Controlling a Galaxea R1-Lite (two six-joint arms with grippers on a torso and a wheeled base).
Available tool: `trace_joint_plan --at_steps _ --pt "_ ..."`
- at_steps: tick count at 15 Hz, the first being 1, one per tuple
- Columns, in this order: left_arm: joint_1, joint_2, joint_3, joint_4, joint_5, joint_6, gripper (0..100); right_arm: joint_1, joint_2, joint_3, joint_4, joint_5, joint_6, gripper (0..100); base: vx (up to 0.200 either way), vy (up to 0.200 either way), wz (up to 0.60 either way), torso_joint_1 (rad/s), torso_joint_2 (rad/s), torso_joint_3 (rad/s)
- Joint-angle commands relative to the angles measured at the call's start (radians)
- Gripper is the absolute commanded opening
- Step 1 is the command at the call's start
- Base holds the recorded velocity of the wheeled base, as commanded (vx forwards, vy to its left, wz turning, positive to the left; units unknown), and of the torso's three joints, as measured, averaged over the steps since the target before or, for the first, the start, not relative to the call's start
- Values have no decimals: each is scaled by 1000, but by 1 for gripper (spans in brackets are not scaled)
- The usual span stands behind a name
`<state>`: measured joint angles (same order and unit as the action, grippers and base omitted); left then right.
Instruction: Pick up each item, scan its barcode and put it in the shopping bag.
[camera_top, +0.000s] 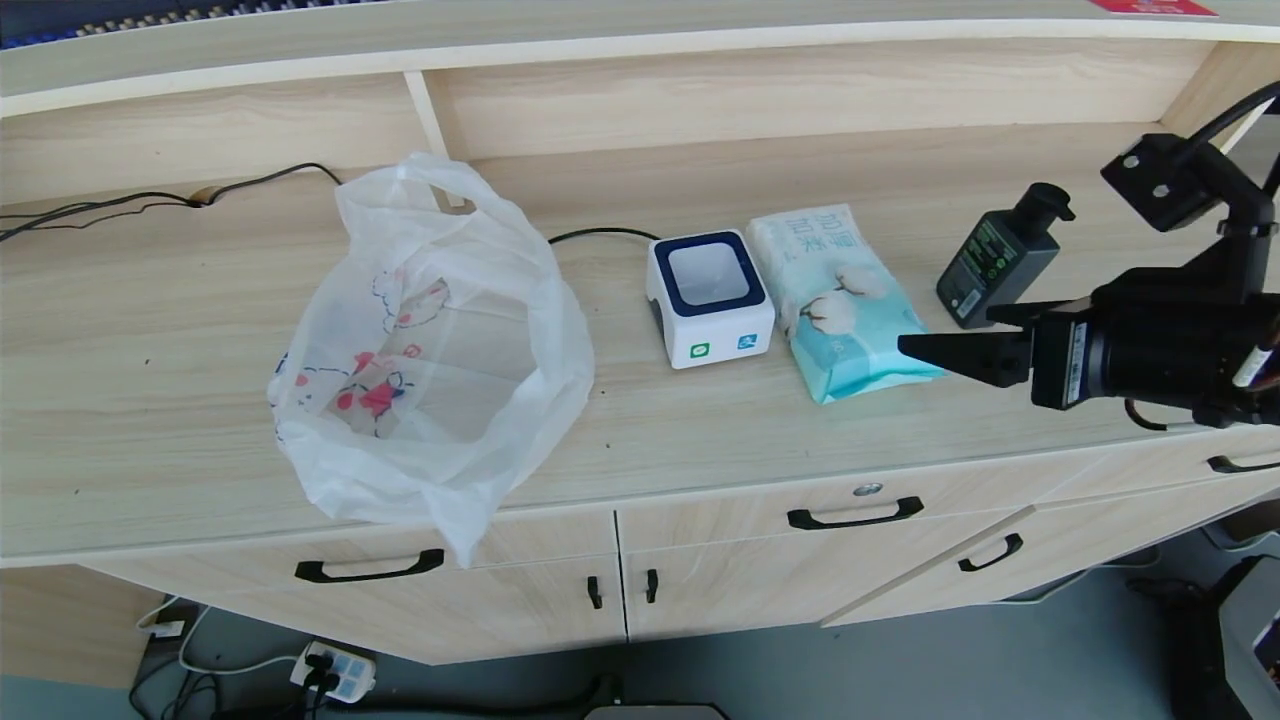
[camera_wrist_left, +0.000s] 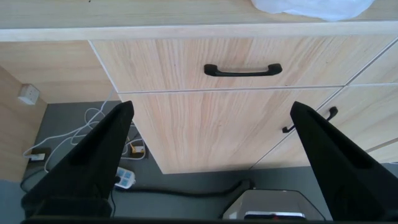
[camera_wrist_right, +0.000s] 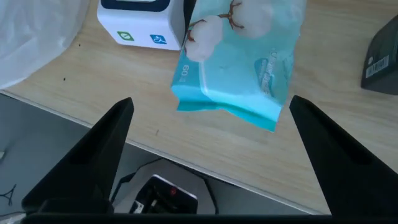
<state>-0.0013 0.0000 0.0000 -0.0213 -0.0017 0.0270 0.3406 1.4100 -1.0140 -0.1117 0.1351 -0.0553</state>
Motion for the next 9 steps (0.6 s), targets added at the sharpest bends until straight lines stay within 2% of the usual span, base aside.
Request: trace_joint_plan --at_steps 1,4,9 --pt "0 0 0 0 0 1 100 21 93 -24 -16 -23 -3 100 0 0 0 0 0 0" --pt "0 0 0 -2 0 -1 100 23 178 -106 -80 -120 -12 100 0 0 0 0 0 0" --pt "0 0 0 -3 0 -2 100 24 245 -192 -74 -118 -67 100 0 0 0 0 0 0"
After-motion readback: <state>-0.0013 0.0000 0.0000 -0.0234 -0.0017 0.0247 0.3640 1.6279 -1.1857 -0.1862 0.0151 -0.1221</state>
